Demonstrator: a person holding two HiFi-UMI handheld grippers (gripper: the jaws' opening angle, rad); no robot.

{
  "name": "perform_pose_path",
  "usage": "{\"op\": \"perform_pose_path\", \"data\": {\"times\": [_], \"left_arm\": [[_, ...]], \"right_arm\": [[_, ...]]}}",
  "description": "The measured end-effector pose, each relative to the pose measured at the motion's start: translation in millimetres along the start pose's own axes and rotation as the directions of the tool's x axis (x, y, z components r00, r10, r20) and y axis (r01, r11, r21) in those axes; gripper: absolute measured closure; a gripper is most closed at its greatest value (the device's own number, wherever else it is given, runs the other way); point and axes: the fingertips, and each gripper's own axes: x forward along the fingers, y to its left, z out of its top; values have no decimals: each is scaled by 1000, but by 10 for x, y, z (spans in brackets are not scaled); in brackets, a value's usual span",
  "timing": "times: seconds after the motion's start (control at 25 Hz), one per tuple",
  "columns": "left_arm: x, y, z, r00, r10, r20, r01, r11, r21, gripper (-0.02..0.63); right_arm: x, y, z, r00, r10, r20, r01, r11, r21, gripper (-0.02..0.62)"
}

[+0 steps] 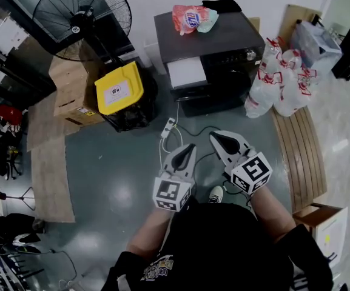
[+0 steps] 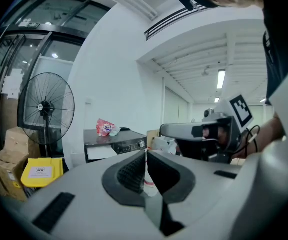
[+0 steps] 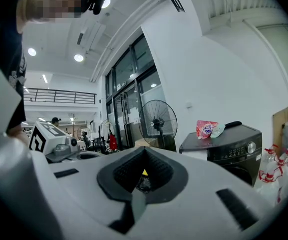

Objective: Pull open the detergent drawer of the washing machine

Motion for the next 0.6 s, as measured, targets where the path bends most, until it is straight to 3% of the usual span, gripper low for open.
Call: {"op": "perform_pose_path", "data": {"times": [0.6], "left_arm": [[89,104,-49,1000,-13,-3,13,1000,-19,591]], "right_arm": [[116,-84,-85,1000,-16,-12,16,1000,15,592]]}}
